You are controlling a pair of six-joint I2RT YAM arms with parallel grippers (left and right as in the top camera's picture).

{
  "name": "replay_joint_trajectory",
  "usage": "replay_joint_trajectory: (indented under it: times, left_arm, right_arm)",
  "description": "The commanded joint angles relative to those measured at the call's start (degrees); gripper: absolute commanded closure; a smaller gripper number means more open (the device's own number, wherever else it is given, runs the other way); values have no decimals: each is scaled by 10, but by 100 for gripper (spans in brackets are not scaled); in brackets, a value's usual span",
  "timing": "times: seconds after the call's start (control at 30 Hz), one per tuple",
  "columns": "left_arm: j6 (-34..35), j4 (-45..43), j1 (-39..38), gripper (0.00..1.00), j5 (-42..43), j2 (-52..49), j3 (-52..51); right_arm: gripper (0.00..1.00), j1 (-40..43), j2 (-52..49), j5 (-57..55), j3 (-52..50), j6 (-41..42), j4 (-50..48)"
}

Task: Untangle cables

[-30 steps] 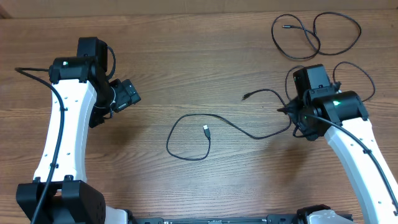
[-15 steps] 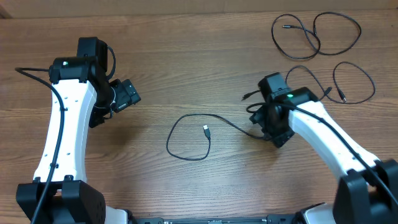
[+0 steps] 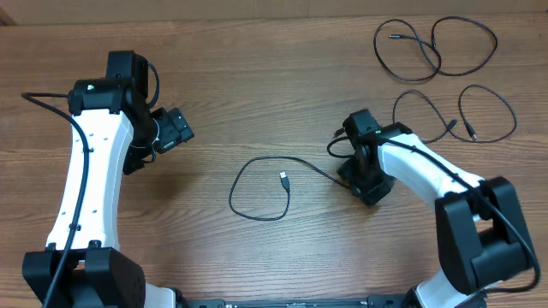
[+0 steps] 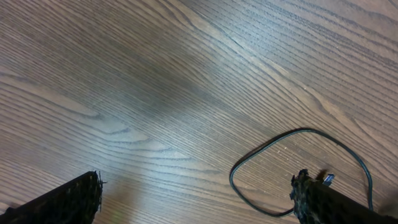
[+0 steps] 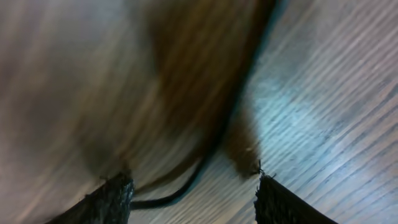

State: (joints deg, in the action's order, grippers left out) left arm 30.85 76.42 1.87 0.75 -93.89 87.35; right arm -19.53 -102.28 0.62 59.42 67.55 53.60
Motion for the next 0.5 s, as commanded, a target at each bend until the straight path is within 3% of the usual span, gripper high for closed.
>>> replay_joint_trajectory:
  times: [0.0,0.2,0.47]
  left_arm:
    - [-15,-3,-5,1,-7,-5,-8]
    - [-15,-4,-5,1,-7,-5,-8]
    - [-15,-3,-5,0,-7,-5,-8]
  right_arm:
    - [36,-1,-3,2,-2,13,-2]
    - [39,-7,-3,-7,-2,14,-7]
    - [58,-12,-4,-26,-17,15,-26]
